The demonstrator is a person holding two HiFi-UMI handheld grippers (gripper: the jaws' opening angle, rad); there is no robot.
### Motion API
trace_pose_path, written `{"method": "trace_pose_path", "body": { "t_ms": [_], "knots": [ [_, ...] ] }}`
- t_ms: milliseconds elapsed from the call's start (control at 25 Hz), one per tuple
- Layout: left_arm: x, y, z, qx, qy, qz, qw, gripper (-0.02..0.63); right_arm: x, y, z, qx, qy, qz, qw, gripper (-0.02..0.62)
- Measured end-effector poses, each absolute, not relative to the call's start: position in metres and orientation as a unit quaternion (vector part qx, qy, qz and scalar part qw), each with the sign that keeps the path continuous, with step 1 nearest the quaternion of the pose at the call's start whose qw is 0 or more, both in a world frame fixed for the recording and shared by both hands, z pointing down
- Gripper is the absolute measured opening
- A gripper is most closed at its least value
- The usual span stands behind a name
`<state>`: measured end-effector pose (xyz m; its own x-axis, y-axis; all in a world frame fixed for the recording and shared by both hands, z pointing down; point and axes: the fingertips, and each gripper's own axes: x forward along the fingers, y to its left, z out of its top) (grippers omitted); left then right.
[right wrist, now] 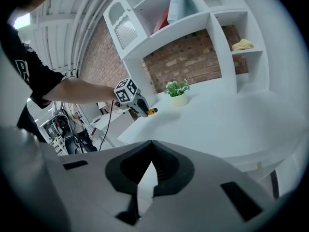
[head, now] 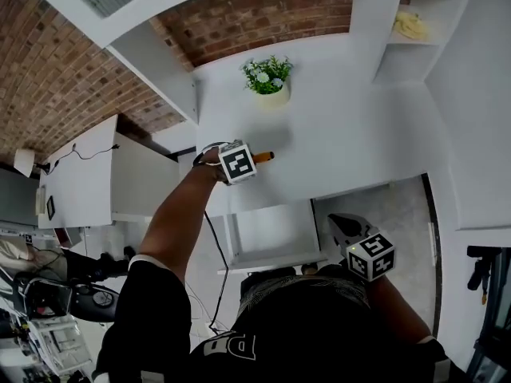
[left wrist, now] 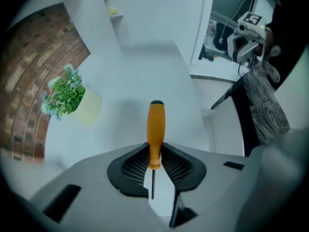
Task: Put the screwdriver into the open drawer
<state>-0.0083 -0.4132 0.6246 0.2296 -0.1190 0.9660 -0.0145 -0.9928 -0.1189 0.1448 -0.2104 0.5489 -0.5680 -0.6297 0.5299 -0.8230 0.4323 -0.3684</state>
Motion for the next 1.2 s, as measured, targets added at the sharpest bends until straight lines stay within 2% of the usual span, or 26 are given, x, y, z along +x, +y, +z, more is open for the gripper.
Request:
{"method": "trace_pose_path", "body": {
  "t_ms": [120, 320, 480, 800, 1080, 1200],
  "knots": [
    [-0.023, -0.400, 0.614, -0.803, 0.091, -0.589, -0.002, 0.086, 0.130, -0.213, 0.545, 0.422, -0.843, 0.294, 0.158, 0.005],
    [-0.054, -0.376, 0.607, -0.802, 0.148, -0.577, -0.030, 0.086, 0.108, -0.220, 0.537, 0.402, -0.859, 0.280, 0.152, 0.005],
    [-0.073, -0.343, 0.603, -0.808, 0.183, -0.550, -0.106, 0.086, 0.090, -0.224, 0.533, 0.379, -0.868, 0.283, 0.149, 0.005],
    [-0.083, -0.287, 0.589, -0.828, 0.247, -0.457, -0.210, 0.086, 0.072, -0.233, 0.542, 0.346, -0.879, 0.291, 0.153, 0.005],
    [-0.080, -0.245, 0.597, -0.834, 0.262, -0.403, -0.271, 0.086, 0.055, -0.239, 0.548, 0.326, -0.881, 0.301, 0.161, 0.005],
    [-0.085, -0.232, 0.614, -0.820, 0.283, -0.375, -0.327, 0.086, 0.047, -0.240, 0.550, 0.320, -0.884, 0.301, 0.161, 0.005]
  ]
}}
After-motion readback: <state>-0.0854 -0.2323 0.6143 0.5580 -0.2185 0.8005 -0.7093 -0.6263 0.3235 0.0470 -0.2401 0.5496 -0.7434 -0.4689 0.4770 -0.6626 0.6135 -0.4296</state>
